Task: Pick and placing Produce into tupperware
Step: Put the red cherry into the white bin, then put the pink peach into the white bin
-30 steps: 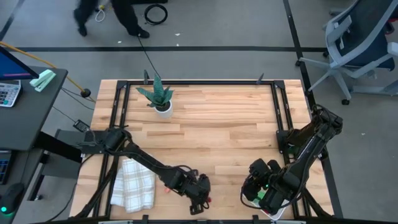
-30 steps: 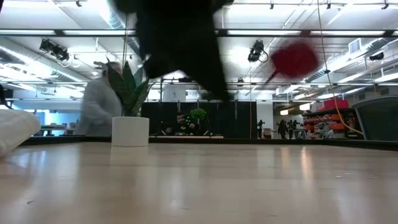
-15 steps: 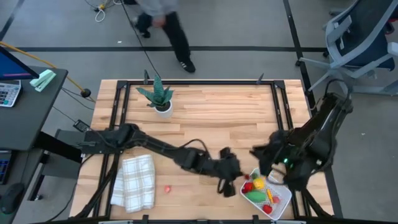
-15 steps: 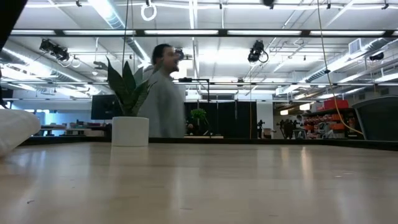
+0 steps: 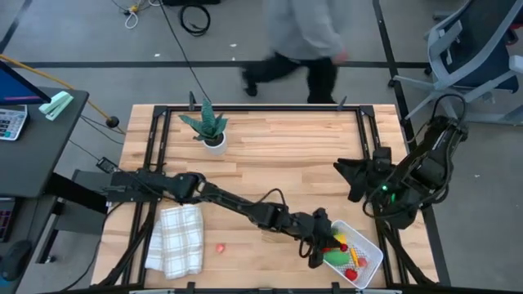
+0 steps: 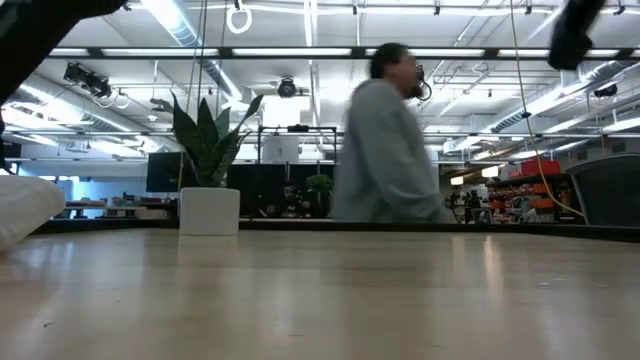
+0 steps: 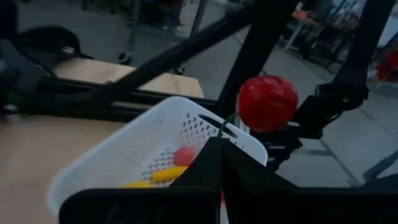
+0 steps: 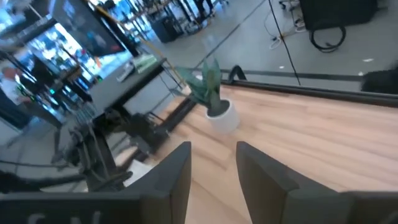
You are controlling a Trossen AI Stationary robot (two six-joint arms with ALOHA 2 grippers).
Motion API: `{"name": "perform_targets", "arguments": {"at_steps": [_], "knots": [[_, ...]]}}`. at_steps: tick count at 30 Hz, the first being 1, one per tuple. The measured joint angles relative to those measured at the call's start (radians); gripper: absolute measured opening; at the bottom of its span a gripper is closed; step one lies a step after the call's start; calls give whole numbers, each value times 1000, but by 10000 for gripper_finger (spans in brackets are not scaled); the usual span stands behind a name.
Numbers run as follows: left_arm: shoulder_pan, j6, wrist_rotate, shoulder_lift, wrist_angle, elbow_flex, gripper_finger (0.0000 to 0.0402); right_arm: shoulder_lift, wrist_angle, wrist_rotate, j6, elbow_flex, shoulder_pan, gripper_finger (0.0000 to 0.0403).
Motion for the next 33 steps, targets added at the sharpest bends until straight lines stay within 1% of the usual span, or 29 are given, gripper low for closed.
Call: {"name": "perform_targets", "arguments": {"at_steps": [4,8,14,20,25,27,31,33], "knots": [[-5,-38,30,43,15,-1,3,30,-1,-48,-5,0,-16,135],[-4,-58,72,55,22,1,5,70,-2,-72,-27,0,-20,134],[-4,-59,74,80,-21,1,6,116,2,-114,-22,0,-20,134],[-4,-104,75,89,-72,1,27,131,2,-183,-20,0,-20,135],[-4,-34,75,90,-63,1,44,131,2,-185,-21,0,-20,133],[-4,-38,75,92,-49,1,55,131,2,-185,-28,0,-20,133],[-3,-144,76,93,-24,0,79,131,1,-185,-29,0,-20,133],[0,-182,114,82,-29,-1,87,131,-5,-186,-33,0,-19,133]]}}
